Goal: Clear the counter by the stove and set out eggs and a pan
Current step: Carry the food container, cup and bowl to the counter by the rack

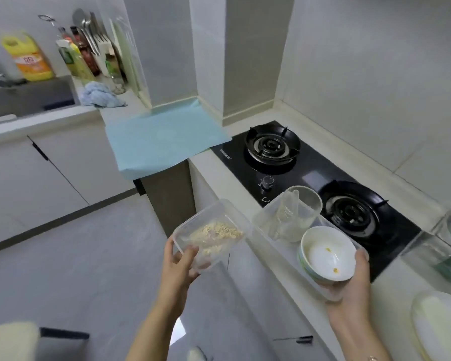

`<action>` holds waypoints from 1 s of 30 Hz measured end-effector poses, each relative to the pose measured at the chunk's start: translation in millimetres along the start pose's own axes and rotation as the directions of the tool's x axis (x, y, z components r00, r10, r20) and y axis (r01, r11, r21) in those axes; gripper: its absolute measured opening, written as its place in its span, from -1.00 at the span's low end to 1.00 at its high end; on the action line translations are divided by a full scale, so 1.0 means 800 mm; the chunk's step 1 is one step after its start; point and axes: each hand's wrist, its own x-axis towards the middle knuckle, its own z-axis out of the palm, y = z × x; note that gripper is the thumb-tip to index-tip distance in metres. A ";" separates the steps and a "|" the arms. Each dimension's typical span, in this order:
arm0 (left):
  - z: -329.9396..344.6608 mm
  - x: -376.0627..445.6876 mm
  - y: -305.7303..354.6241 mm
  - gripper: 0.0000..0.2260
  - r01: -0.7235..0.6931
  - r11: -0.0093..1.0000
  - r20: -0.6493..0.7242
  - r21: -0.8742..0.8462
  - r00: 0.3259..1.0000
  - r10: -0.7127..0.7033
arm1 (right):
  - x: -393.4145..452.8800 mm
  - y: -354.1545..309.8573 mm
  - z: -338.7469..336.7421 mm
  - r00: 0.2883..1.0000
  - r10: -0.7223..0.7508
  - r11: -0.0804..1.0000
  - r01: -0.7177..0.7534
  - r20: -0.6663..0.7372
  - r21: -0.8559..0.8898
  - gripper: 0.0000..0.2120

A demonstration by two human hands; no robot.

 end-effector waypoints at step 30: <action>-0.328 0.257 0.240 -0.57 -0.398 0.891 -0.790 -0.221 0.609 0.076 | 0.069 0.231 0.620 0.682 0.481 0.836 -0.166 0.551 -0.523 -0.50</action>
